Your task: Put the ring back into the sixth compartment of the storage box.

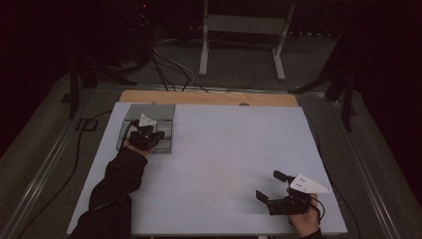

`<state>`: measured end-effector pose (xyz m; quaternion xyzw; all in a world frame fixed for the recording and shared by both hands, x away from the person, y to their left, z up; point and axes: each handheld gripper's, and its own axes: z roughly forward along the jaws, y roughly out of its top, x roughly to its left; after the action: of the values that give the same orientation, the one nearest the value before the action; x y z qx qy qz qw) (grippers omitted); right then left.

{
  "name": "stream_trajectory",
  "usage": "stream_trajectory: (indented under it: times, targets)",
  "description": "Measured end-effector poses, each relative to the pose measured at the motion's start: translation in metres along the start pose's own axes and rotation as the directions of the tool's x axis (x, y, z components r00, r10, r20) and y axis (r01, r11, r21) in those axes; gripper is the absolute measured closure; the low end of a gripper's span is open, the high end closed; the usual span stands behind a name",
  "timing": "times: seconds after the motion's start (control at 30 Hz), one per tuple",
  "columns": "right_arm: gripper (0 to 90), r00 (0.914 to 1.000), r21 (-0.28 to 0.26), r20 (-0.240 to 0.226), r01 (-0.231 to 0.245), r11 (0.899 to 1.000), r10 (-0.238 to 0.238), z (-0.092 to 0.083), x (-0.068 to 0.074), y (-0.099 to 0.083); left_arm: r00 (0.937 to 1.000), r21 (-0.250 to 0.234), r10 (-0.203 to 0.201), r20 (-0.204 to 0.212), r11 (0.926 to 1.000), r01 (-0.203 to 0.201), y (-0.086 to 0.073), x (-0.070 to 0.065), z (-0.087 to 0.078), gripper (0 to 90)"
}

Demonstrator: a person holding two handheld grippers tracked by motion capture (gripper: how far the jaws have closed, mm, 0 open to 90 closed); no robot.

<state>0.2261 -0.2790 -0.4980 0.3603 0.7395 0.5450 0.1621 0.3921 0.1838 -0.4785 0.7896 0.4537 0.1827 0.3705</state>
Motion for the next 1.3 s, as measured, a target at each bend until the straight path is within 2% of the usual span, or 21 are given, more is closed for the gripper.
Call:
stream_trajectory:
  times: [0.1, 0.13, 0.23, 0.3, 0.33, 0.4, 0.5, 0.57, 0.6, 0.7, 0.83, 1.0, 1.13, 1.17, 1.23, 1.3]
  targets:
    - [0.0, 1.0, 0.001, 0.0, -0.002, 1.0, 0.002, 0.0, -0.001, 0.0, 1.0, -0.012, -0.01, 0.0, 0.9999, 0.01, 0.0, 0.001, -0.001, 88.8]
    - [0.0, 1.0, 0.001, 0.001, -0.002, 1.0, 0.002, 0.0, -0.001, 0.0, 0.9997, -0.015, -0.015, -0.021, 0.9998, 0.015, 0.001, 0.001, -0.001, 87.8]
    - [0.0, 1.0, 0.001, 0.001, -0.003, 1.0, 0.003, 0.0, -0.001, 0.0, 0.9988, -0.023, -0.035, -0.034, 0.9991, 0.034, 0.001, 0.002, -0.003, 73.5]
    - [0.0, 1.0, 0.0, 0.002, -0.003, 1.0, 0.003, 0.0, -0.001, 0.0, 0.9985, -0.029, -0.046, -0.031, 0.9985, 0.045, 0.001, 0.002, -0.003, 64.1]
    - [0.0, 1.0, 0.0, 0.002, -0.003, 1.0, 0.003, 0.0, -0.001, 0.0, 0.9976, -0.039, -0.067, -0.014, 0.997, 0.067, 0.003, 0.003, -0.006, 59.3]
    - [0.0, 1.0, 0.002, 0.001, -0.002, 1.0, 0.002, 0.0, 0.0, 0.0, 0.9975, -0.041, -0.069, -0.015, 0.9968, 0.068, 0.005, 0.002, -0.007, 50.0]
    - [0.0, 1.0, 0.003, 0.002, -0.004, 1.0, 0.004, 0.001, -0.001, 0.0, 0.9972, -0.034, -0.074, -0.008, 0.9967, 0.074, 0.006, 0.0, -0.009, 38.7]
    - [0.0, 1.0, 0.003, 0.003, -0.002, 1.0, 0.002, 0.0, -0.001, 0.0, 0.9974, -0.035, -0.072, -0.006, 0.9968, 0.071, 0.007, -0.001, -0.009, 34.5]
    - [0.0, 1.0, 0.004, 0.002, -0.001, 1.0, 0.001, 0.0, 0.0, 0.0, 0.9966, -0.038, -0.082, -0.003, 0.9959, 0.082, 0.008, -0.002, -0.011, 28.9]
    - [0.0, 1.0, 0.004, 0.002, -0.003, 1.0, 0.003, 0.0, 0.0, 0.0, 0.9958, -0.049, -0.091, 0.011, 0.9946, 0.092, 0.01, -0.004, -0.015, 21.8]
    - [0.0, 1.0, 0.005, 0.002, -0.004, 1.0, 0.004, 0.001, -0.001, 0.0, 0.996, -0.06, -0.085, 0.028, 0.9945, 0.086, 0.011, -0.006, -0.019, 17.7]
    - [0.0, 1.0, 0.006, 0.002, -0.003, 1.0, 0.003, 0.001, -0.001, 0.0, 0.9946, -0.037, -0.092, 0.05, 0.9949, 0.094, 0.009, -0.008, -0.023, 9.2]
    - [0.0, 1.0, 0.005, 0.002, 0.0, 1.0, 0.0, 0.001, -0.001, 0.0, 0.9955, -0.062, -0.076, 0.056, 0.995, 0.079, 0.008, -0.007, -0.029, 7.2]
    - [0.0, 1.0, 0.006, 0.002, -0.001, 1.0, 0.001, 0.001, -0.001, 0.0, 0.9952, -0.068, -0.082, 0.053, 0.994, 0.086, 0.007, -0.005, -0.03, 5.5]
    - [0.0, 1.0, 0.006, 0.003, -0.004, 1.0, 0.004, 0.001, -0.001, 0.0, 0.9924, -0.076, -0.094, 0.079, 0.9921, 0.1, 0.006, -0.002, -0.034, 4.2]
    - [0.0, 1.0, 0.006, 0.003, -0.002, 1.0, 0.002, 0.001, 0.0, 0.0, 0.9918, -0.084, -0.09, 0.091, 0.9916, 0.098, 0.005, -0.001, -0.038, 2.1]
